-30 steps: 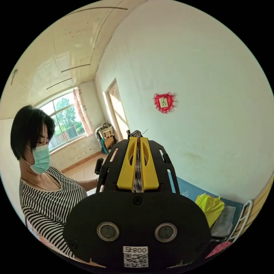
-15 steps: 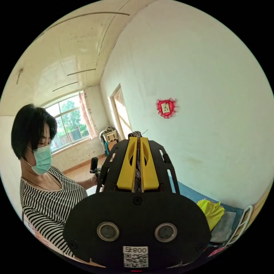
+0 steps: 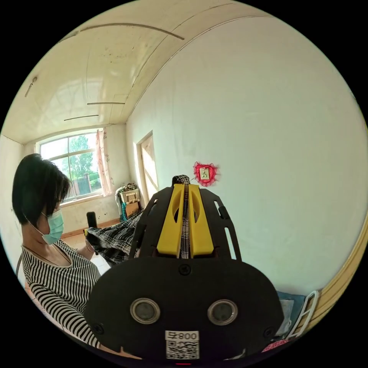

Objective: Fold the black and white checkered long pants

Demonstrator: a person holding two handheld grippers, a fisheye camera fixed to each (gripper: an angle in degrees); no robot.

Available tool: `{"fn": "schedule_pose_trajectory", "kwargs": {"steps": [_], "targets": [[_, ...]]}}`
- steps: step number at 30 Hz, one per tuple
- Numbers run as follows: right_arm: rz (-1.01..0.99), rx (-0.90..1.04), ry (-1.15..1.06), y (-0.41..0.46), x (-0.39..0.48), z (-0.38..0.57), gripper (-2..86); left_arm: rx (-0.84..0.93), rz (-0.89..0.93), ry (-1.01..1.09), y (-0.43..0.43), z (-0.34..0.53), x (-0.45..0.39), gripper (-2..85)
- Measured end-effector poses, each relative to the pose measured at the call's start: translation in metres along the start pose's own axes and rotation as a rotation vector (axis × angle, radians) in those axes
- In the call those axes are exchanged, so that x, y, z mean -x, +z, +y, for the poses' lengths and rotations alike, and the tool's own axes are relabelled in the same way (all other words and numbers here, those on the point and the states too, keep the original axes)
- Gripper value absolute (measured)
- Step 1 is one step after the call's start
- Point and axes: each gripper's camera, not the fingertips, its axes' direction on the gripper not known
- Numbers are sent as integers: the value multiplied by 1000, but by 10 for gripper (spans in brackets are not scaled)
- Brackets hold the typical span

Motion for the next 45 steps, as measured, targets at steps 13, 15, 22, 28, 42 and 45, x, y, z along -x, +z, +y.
{"fn": "schedule_pose_trajectory", "kwargs": {"steps": [13, 15, 22, 28, 42, 45], "targets": [[-459, 768, 81, 689, 90, 135, 37, -116, -695, -711, -248, 325, 13, 3], [-474, 928, 129, 784, 116, 190, 43, -124, -798, -868, -289, 395, 20, 3], [-390, 1261, 218, 946, 158, 374, 47, -315, -892, -1391, -380, 637, 9, 1], [-392, 1272, 586, 911, 125, 508, 19, -160, -761, -1594, -351, 743, 26, 2], [-178, 1320, 938, 826, 223, 751, 47, 413, -914, -1666, -251, 837, 85, 26], [-208, 1301, 799, 840, 262, 768, 56, 423, -990, -1676, -239, 856, 84, 59]]}}
